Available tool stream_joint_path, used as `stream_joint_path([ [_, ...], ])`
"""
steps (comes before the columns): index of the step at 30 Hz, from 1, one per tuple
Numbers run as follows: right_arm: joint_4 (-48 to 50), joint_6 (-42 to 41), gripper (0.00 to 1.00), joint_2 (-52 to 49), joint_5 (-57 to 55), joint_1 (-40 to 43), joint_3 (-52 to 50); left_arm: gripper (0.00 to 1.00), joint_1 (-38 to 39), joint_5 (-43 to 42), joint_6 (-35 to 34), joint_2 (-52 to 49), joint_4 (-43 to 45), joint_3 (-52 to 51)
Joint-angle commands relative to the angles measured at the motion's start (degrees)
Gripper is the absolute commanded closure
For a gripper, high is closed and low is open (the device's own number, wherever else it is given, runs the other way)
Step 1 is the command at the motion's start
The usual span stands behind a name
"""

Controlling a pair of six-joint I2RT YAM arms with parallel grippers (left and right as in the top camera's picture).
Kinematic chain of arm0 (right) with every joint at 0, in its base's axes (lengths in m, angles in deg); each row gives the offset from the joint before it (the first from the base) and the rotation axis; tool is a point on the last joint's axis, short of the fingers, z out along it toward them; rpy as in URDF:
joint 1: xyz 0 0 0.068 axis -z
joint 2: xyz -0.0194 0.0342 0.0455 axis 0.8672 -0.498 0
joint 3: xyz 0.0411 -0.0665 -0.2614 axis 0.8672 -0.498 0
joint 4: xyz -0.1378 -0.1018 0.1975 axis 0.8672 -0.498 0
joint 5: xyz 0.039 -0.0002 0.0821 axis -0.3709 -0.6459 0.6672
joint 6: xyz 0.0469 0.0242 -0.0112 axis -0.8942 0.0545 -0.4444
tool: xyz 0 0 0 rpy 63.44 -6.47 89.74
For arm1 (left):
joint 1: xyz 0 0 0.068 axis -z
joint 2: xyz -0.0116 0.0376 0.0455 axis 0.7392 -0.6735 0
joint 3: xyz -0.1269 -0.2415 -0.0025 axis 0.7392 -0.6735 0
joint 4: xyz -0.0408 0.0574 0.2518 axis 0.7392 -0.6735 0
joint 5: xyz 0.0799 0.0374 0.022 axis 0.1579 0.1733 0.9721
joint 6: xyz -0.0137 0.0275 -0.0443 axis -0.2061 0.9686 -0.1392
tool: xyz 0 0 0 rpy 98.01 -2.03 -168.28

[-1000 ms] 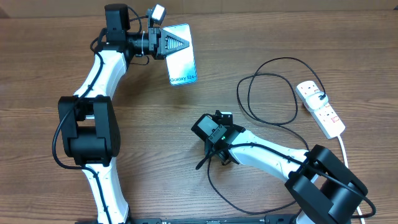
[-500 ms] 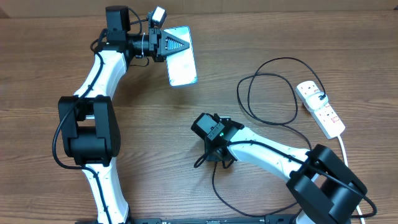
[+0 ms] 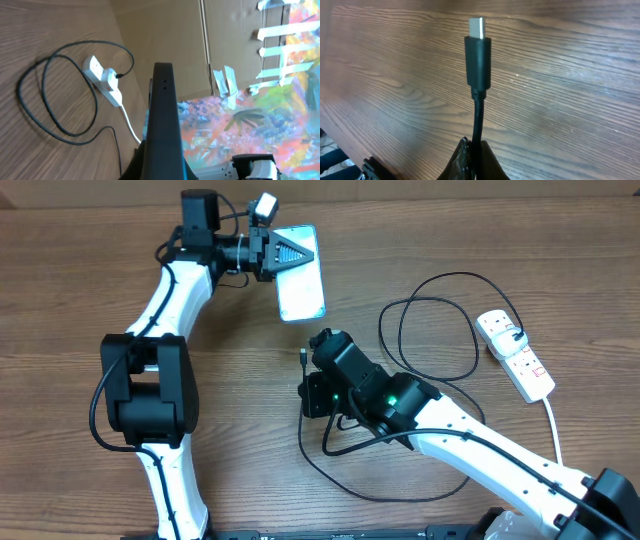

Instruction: Plug charger to phone and switch on socket

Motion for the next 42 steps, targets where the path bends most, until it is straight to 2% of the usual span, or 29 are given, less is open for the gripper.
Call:
stream_joint_path([
  [1,0.66,2.95,0.96,0.17,0.83,0.59,0.83,0.96,0.63,-2.29,-0.74,0.81,0.02,0.57],
  [5,1.07,3.13,0.96,0.20,1.88,3.85,0.83,0.96,0.63,-2.32,-0.02,0.81,0.02,0.57],
  [15,7.58,3.08,0.96,0.17,14.40,7.63,0.83,0.96,0.63,-2.32,0.79,0.81,0.24,0.57],
  [26,7.30,3.13,0.96,0.17,19.98,8.55,0.81,0.96,0.57,-2.34,0.76,0.81,0.26,0.57],
  [35,8.74,5.16,0.96,-0.09,29.53,14.73,-1.16,0.96,0.57,-2.34,0.74,0.81,0.46,0.57],
  [42,10.78,5.51,0.96,-0.22,34.51,15.54,-3.02,0.96,0.57,-2.34,0.50,0.81,1.33,0.57],
])
